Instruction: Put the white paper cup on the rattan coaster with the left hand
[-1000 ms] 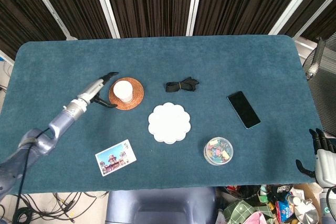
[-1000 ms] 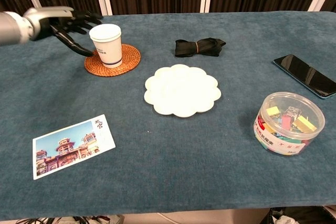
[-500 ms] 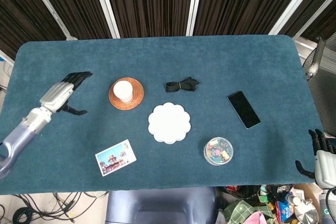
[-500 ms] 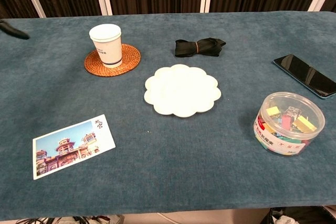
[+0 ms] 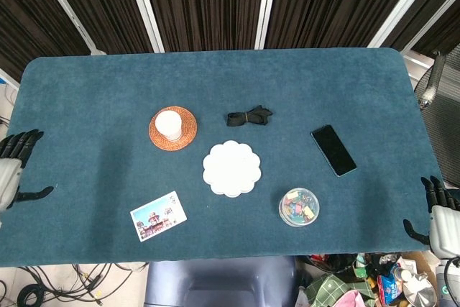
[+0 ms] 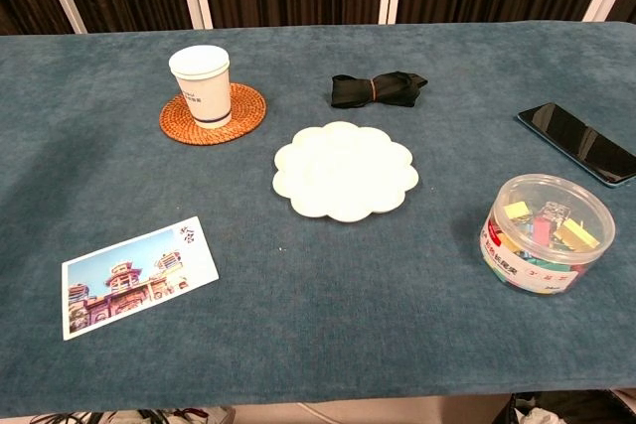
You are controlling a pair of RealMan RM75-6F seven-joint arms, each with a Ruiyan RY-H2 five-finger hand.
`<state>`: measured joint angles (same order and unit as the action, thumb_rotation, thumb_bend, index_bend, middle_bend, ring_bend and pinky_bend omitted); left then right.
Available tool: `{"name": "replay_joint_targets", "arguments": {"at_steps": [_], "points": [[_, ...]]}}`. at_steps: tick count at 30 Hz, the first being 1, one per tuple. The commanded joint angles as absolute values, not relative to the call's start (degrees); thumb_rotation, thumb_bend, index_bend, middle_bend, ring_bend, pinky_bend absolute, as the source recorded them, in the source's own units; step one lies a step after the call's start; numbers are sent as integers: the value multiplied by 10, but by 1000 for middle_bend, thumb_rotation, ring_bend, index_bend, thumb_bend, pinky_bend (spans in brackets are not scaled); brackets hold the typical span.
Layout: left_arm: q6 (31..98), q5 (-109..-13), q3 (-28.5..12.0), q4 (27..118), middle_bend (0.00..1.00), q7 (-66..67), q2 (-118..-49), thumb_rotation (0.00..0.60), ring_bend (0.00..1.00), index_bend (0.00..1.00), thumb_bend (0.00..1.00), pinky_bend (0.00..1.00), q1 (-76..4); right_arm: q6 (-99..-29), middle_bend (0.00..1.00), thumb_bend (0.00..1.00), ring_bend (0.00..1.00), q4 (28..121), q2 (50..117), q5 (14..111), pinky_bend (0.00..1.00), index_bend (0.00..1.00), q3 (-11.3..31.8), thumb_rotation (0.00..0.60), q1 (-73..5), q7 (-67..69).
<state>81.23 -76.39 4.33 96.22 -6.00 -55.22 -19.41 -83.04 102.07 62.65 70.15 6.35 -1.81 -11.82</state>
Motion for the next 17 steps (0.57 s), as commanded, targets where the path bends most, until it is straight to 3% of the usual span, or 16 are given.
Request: {"name": "replay_joint_targets", "arguments": {"at_steps": [1, 17], "points": [[854, -779, 49, 942, 50, -41, -585, 600, 0, 0, 120, 0, -162, -832, 17, 216, 128, 1019, 626, 704, 167, 16, 64, 600, -18, -116], [876, -852, 59, 918, 50, -104, -594, 600, 0, 0, 121, 0, -120, -859, 17, 188, 128, 999, 642, 755, 166, 11, 64, 600, -18, -91]]}}
